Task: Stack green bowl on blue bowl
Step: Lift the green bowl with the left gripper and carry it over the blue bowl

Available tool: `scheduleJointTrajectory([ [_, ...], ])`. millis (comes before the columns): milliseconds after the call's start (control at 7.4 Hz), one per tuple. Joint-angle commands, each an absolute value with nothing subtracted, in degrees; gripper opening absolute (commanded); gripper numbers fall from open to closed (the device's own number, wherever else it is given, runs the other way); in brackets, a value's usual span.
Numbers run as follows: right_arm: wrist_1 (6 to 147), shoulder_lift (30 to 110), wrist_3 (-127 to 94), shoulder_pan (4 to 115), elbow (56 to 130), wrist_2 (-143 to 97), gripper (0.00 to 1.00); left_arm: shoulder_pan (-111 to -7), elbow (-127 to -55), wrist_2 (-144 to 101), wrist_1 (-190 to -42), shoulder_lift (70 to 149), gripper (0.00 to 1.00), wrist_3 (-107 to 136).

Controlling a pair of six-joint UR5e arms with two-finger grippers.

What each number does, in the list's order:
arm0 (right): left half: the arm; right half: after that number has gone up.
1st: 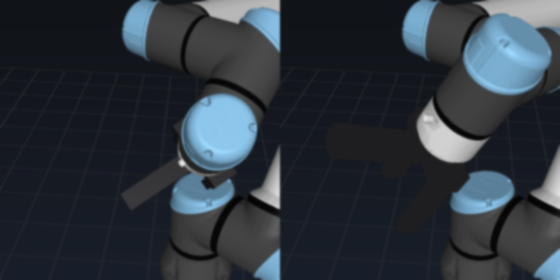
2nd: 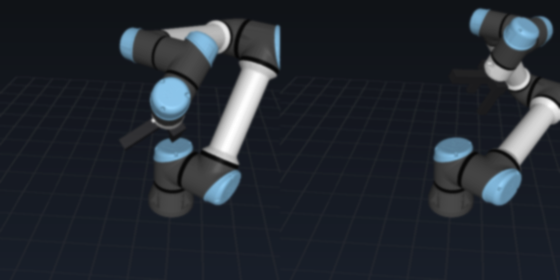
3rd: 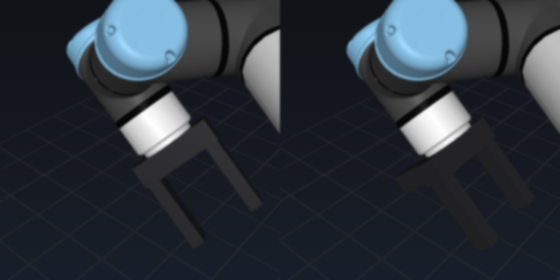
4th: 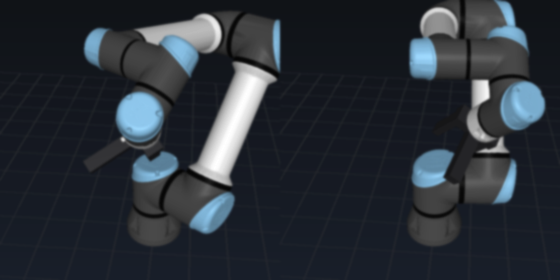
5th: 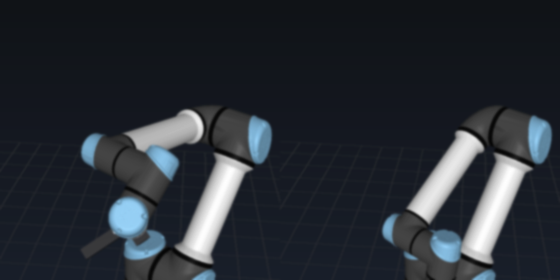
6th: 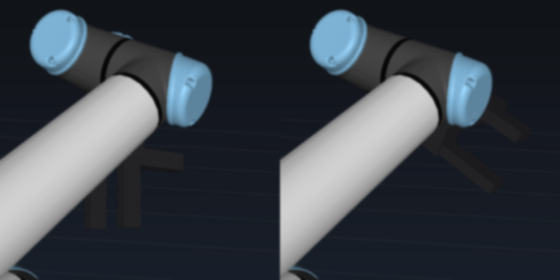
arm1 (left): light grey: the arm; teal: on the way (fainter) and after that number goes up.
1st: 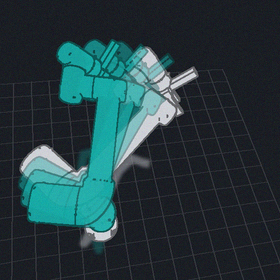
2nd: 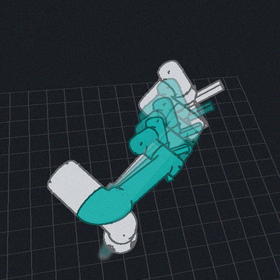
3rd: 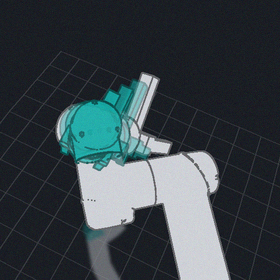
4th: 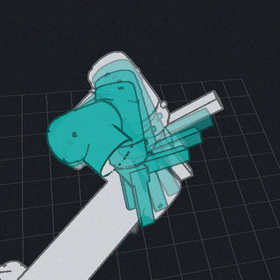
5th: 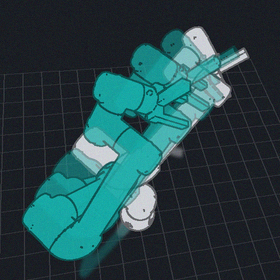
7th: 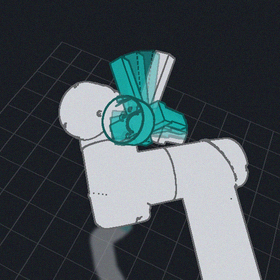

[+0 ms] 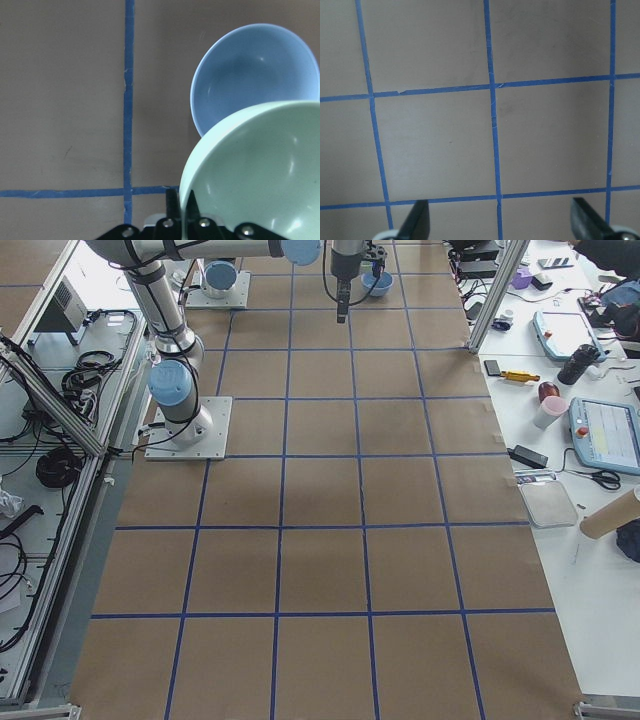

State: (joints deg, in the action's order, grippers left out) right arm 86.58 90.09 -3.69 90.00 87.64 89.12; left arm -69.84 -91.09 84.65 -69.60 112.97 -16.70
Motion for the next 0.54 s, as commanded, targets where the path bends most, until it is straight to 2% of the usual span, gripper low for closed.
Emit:
scheduleJointTrajectory([
  [0, 86.6, 90.1, -3.7, 90.0, 87.6, 89.1, 1.0, -70.4, -87.1, 84.6, -68.7, 117.0, 0.0, -15.0],
  [405, 86.6, 90.1, -3.6, 90.0, 87.6, 89.1, 1.0, -72.5, -85.9, 84.4, -69.4, 117.9, 0.0, -11.8],
])
